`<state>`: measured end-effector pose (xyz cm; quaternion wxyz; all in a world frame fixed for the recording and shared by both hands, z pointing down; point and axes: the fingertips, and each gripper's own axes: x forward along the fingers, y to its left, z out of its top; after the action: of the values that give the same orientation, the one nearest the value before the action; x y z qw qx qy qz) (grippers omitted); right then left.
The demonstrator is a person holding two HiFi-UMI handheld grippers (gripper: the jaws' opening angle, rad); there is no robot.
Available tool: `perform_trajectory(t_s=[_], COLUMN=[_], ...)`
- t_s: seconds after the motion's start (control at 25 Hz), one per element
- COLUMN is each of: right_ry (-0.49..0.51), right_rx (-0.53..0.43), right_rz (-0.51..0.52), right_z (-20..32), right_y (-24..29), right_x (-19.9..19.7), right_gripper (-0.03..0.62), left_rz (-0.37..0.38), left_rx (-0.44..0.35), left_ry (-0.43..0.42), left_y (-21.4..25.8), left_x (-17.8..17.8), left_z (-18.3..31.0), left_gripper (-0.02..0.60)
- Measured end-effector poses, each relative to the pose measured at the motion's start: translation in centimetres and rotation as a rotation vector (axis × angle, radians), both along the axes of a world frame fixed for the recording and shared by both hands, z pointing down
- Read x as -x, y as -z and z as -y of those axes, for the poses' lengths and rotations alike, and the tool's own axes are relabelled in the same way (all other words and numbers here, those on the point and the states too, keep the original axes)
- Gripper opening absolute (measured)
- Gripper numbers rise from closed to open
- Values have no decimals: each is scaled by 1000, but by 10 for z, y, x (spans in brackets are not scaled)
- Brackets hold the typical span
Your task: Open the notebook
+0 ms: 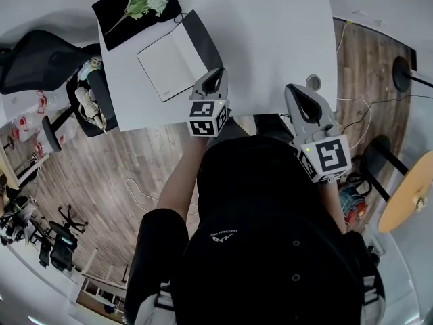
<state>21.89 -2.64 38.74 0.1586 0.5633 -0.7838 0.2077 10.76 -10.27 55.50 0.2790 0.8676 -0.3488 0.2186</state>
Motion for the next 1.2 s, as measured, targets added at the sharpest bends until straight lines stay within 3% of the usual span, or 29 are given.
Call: perform_trajectory(t_s=[1.2], right_ry=[-52], right_rx=[46], right_rz=[12], right_z=[2], right_y=[-15], right_x=[-30], right_gripper=[5], left_rz=[68], left_rx=[83], left_ry=[-96], left_y=[-45], left_x=[-32], left_z=[5], left_gripper=[15])
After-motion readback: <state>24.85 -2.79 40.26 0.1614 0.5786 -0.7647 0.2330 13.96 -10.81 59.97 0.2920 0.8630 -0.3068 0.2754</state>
